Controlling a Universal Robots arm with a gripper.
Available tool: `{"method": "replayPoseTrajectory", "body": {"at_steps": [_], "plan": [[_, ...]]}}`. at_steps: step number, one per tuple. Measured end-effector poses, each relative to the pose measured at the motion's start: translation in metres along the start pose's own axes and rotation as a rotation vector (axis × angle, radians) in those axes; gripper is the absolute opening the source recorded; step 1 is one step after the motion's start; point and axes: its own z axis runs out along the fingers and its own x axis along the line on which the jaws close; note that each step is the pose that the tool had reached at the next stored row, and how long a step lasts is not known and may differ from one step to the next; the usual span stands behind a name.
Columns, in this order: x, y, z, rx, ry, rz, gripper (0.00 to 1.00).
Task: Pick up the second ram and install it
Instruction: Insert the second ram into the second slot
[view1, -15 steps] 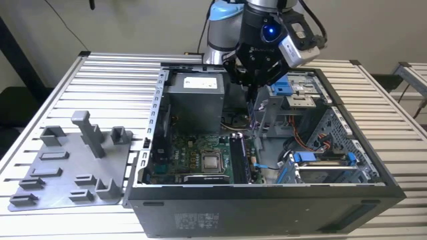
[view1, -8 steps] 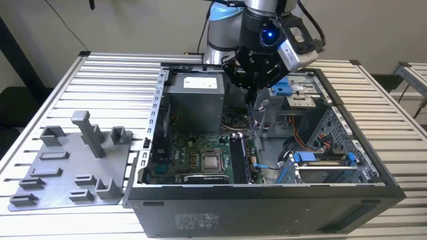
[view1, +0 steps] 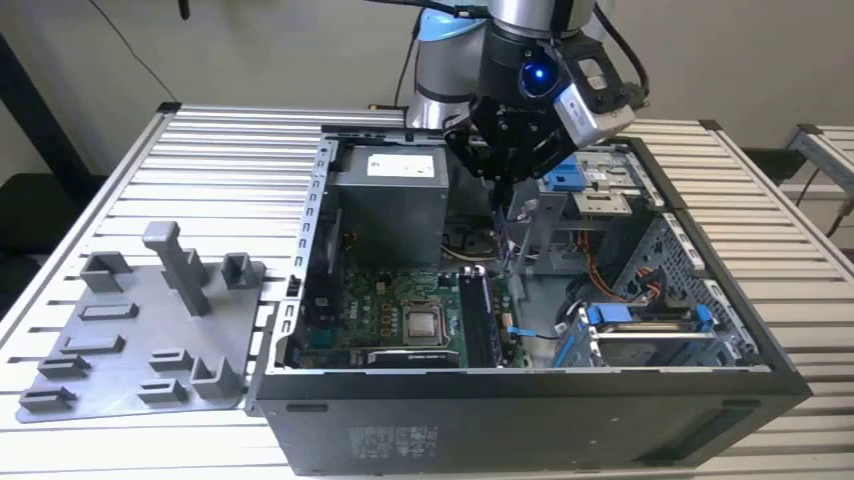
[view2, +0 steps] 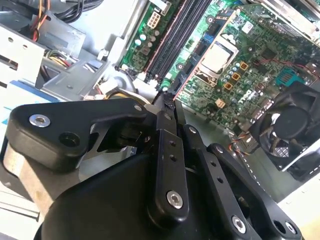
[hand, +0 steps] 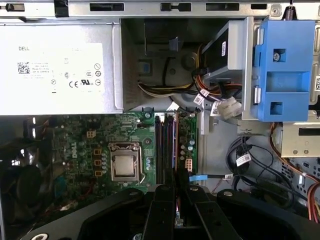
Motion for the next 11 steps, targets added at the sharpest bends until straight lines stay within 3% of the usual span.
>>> {"method": "replayPoseTrajectory", "body": {"at_steps": [11], "plan": [[0.0024, 0.0002, 0.0123, 0.0012, -0.0001, 0.000, 0.14]]}}
